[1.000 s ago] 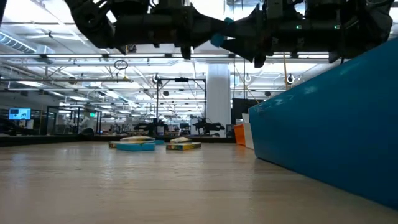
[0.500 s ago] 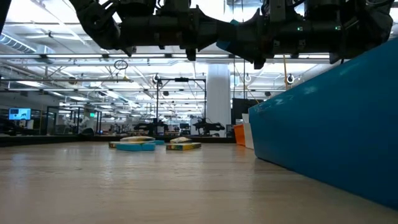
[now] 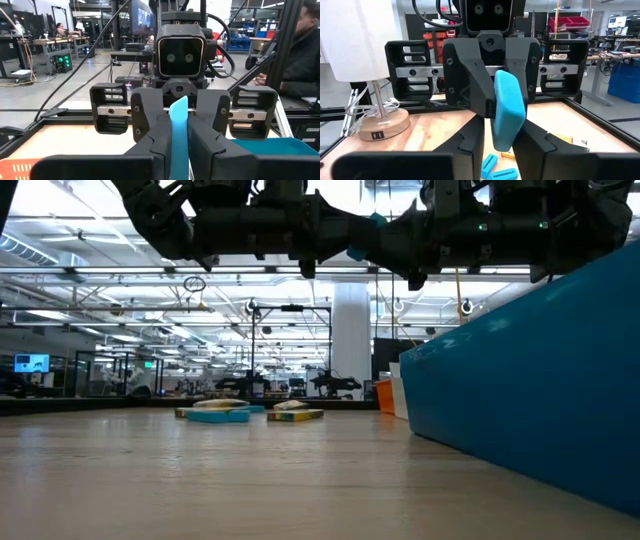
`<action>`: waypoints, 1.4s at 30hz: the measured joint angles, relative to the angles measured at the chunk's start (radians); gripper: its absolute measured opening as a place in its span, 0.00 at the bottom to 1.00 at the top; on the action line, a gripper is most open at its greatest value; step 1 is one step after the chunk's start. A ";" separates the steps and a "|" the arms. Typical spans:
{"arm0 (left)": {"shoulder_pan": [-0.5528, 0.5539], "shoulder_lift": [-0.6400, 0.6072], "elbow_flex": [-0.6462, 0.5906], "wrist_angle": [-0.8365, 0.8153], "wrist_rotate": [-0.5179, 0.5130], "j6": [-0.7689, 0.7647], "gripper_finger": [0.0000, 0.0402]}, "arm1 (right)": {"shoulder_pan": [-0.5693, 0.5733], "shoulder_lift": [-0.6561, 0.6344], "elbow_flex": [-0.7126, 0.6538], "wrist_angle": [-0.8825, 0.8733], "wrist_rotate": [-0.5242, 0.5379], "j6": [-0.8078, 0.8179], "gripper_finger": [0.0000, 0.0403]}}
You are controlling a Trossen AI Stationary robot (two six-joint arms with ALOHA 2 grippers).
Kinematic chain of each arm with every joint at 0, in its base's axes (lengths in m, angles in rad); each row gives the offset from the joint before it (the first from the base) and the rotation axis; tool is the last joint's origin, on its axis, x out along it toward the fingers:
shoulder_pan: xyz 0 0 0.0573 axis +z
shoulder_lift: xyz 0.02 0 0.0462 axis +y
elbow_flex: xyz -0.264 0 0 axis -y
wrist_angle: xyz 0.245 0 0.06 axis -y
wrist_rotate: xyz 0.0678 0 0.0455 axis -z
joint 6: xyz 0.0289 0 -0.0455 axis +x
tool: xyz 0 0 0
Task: Pick & Place School Supplies
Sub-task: Put the blue eraser into the white bin
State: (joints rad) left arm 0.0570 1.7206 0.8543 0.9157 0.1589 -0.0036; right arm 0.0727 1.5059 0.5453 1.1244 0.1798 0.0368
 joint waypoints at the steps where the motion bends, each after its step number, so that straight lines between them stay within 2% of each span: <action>1: 0.000 0.000 0.000 0.000 0.000 0.000 0.11 | 0.000 0.000 0.000 0.000 0.000 -0.001 0.18; 9: 0.000 0.000 -0.001 0.000 0.003 -0.006 0.10 | 0.000 0.000 0.000 0.000 -0.001 -0.026 0.08; 16: -0.010 0.000 -0.001 0.001 -0.003 -0.005 0.24 | 0.000 0.000 0.000 -0.013 -0.001 -0.026 0.09; 23: -0.048 0.000 -0.001 -0.009 -0.152 0.050 0.44 | 0.000 -0.004 0.000 -0.036 -0.001 -0.031 0.07; 27: -0.049 -0.030 -0.002 -0.080 -0.161 0.056 0.56 | 0.000 -0.068 -0.001 -0.148 0.001 -0.041 0.08; 31: -0.034 -0.100 -0.002 -0.213 -0.161 0.066 0.64 | 0.000 -0.176 -0.001 -0.314 0.002 -0.042 0.08; 37: 0.006 -0.193 -0.001 -0.444 -0.161 0.066 0.68 | 0.000 -0.322 -0.010 -0.576 0.003 -0.021 0.08; 42: 0.036 -0.183 -0.002 -0.581 -0.162 0.058 0.69 | 0.000 -0.414 -0.050 -0.728 0.004 0.027 0.08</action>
State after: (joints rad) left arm 0.0926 1.5379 0.8528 0.3349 -0.0031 0.0541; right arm 0.0727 1.0922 0.4953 0.3966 0.1837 0.0636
